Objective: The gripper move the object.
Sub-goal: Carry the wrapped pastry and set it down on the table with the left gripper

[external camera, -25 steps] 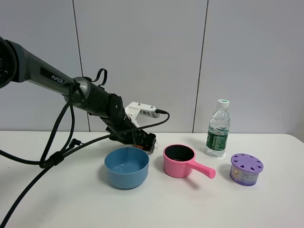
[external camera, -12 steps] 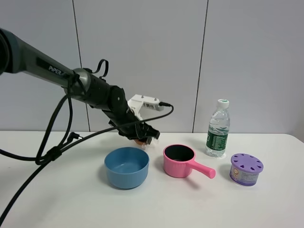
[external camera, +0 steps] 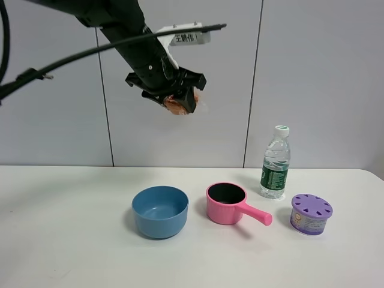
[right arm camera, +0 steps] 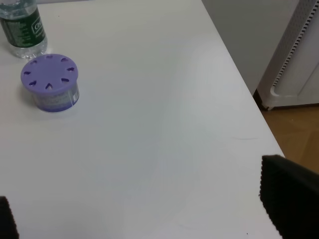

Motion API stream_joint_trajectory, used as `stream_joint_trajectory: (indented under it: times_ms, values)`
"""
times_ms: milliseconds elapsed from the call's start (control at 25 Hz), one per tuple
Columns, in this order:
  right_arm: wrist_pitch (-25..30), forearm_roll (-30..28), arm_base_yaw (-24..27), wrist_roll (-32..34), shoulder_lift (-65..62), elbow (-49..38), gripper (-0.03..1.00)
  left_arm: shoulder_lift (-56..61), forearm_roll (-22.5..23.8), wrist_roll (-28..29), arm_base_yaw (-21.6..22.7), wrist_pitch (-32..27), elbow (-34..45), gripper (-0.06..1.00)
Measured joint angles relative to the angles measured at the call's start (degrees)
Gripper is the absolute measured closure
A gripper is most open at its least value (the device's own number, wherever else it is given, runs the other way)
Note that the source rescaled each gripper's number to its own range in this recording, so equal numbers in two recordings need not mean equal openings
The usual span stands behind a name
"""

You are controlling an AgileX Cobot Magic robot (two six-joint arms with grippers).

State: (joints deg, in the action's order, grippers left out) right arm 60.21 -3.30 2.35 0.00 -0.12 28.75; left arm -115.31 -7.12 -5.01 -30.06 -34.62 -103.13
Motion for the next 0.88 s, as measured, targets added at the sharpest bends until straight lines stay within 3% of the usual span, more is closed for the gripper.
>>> stream_joint_trajectory:
  times_ms: [400,640,880]
  values:
    - [0.00,0.00,0.00,0.00,0.00,0.00,-0.03,3.21,-0.39,-0.34,-8.38,-13.86,0.00,0.92]
    - [0.00,0.00,0.00,0.00,0.00,0.00,-0.03,3.21,-0.97,-3.56,-16.70,-13.79,0.00,0.92]
    - [0.00,0.00,0.00,0.00,0.00,0.00,-0.03,3.33,-4.83,-13.66,-22.76,-8.80,3.16,0.92]
